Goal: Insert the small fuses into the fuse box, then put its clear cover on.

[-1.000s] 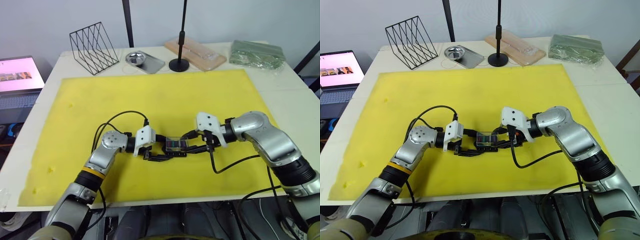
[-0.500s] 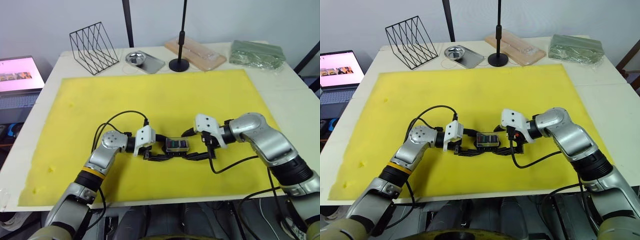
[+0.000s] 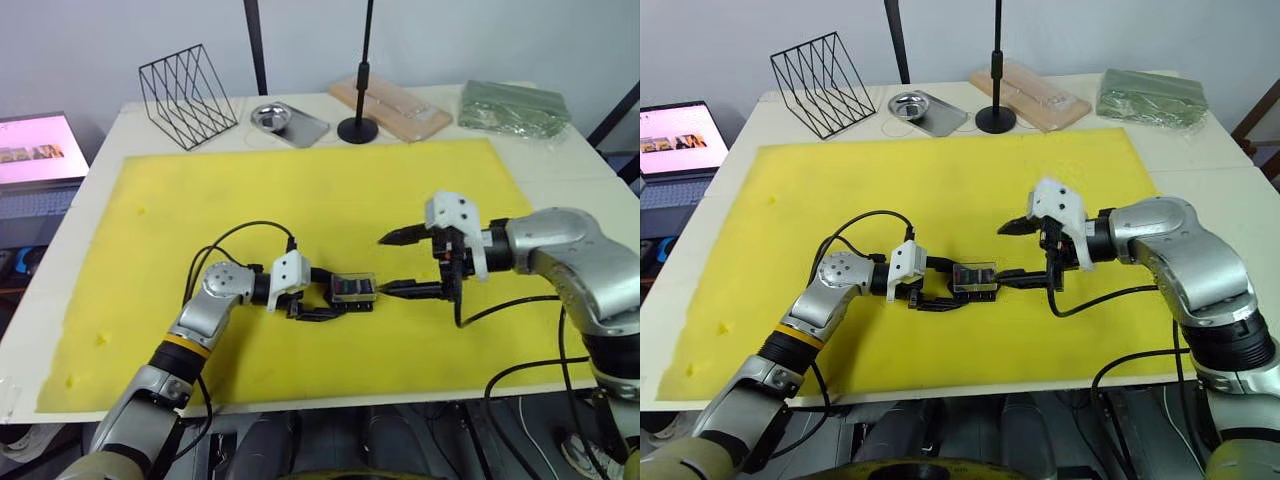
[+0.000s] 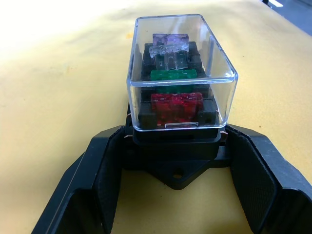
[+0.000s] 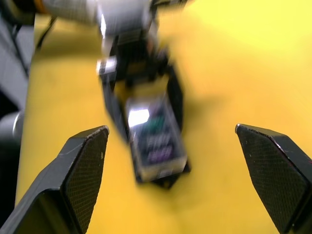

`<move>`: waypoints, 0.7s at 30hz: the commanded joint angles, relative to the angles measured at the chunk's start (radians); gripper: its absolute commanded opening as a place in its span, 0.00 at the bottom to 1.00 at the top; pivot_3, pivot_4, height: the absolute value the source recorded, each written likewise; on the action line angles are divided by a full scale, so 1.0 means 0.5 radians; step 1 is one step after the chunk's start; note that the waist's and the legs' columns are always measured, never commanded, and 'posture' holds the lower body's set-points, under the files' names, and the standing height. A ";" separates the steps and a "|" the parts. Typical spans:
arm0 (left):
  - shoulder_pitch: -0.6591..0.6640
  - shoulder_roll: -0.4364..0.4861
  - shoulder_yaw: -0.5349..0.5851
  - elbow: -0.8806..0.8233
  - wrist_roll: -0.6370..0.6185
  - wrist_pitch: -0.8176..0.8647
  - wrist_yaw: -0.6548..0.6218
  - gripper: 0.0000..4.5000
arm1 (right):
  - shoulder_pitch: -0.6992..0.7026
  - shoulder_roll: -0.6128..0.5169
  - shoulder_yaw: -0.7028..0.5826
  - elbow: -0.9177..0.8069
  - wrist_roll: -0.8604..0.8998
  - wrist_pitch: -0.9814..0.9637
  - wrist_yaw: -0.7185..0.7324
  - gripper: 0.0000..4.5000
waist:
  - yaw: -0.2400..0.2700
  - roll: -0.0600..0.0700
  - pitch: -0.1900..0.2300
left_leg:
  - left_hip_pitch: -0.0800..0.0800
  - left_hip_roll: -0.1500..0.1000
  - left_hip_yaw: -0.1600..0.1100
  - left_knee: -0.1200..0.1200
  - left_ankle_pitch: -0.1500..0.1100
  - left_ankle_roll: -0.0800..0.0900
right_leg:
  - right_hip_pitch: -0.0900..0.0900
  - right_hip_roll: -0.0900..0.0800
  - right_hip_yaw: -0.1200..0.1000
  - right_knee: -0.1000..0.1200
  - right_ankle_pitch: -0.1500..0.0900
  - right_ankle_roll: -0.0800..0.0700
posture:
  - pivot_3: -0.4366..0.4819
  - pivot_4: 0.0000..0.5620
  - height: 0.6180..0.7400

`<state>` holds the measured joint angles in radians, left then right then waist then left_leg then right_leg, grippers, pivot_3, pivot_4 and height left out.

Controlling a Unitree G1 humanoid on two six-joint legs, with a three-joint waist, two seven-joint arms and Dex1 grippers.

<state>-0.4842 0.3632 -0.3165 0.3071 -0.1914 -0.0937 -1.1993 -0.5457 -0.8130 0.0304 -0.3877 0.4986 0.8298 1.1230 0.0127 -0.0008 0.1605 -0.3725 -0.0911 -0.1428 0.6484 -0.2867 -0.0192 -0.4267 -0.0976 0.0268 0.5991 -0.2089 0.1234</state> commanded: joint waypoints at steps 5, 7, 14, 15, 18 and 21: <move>-0.002 0.008 0.047 0.041 0.000 -0.027 0.005 0.62 | 0.043 0.163 0.053 -0.146 0.009 -0.213 -0.152 0.53 | -0.001 0.000 0.000 | 0.000 0.000 0.000 0.000 0.000 0.000 | 0.000 0.000 0.000 0.001 0.000 0.000 | 0.48 0.27 1.00; -0.004 0.006 0.046 0.047 0.001 -0.031 0.003 0.62 | 0.062 0.184 0.085 -0.136 -0.001 -0.245 -0.178 0.38 | -0.001 0.000 0.000 | 0.000 0.000 0.000 0.001 0.000 0.000 | 0.000 0.000 0.000 0.000 0.000 0.000 | 0.48 0.27 1.00; -0.025 0.004 0.043 0.077 0.008 -0.059 -0.010 0.62 | 0.091 0.260 0.152 -0.026 -0.050 -0.395 -0.212 0.01 | 0.000 0.000 0.000 | 0.000 0.000 0.000 0.001 0.000 0.000 | 0.000 0.000 0.000 0.001 0.000 0.000 | 0.48 0.27 1.00; -0.025 0.005 0.044 0.079 0.008 -0.060 -0.011 0.62 | 0.083 0.263 0.150 -0.019 -0.047 -0.409 -0.210 0.01 | -0.001 0.000 0.000 | 0.000 -0.001 0.000 0.001 0.000 0.000 | 0.000 0.000 0.000 0.001 0.000 0.000 | 0.48 0.27 1.00; -0.020 0.009 0.043 0.073 0.009 -0.060 -0.014 0.62 | 0.050 0.284 0.135 -0.014 -0.009 -0.431 -0.210 0.01 | -0.002 0.000 0.000 | 0.001 0.000 0.000 0.001 0.000 0.000 | 0.000 0.001 0.000 0.001 0.000 0.000 | 0.48 0.27 1.00; -0.013 0.010 0.043 0.062 0.009 -0.056 -0.013 0.62 | 0.038 0.278 0.144 -0.010 -0.008 -0.452 -0.196 0.01 | -0.002 0.000 0.000 | 0.001 0.000 0.000 0.001 0.000 0.000 | 0.000 0.001 0.000 0.001 0.000 0.000 | 0.48 0.27 1.00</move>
<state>-0.4904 0.3584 -0.3143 0.3340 -0.1915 -0.1190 -1.2070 -0.5020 -0.6801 0.1202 -0.3800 0.4784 0.6236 1.0187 0.0117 -0.0007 0.1603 -0.3721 -0.0913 -0.1428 0.6487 -0.2866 -0.0194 -0.4266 -0.0973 0.0268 0.5997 -0.2089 0.1234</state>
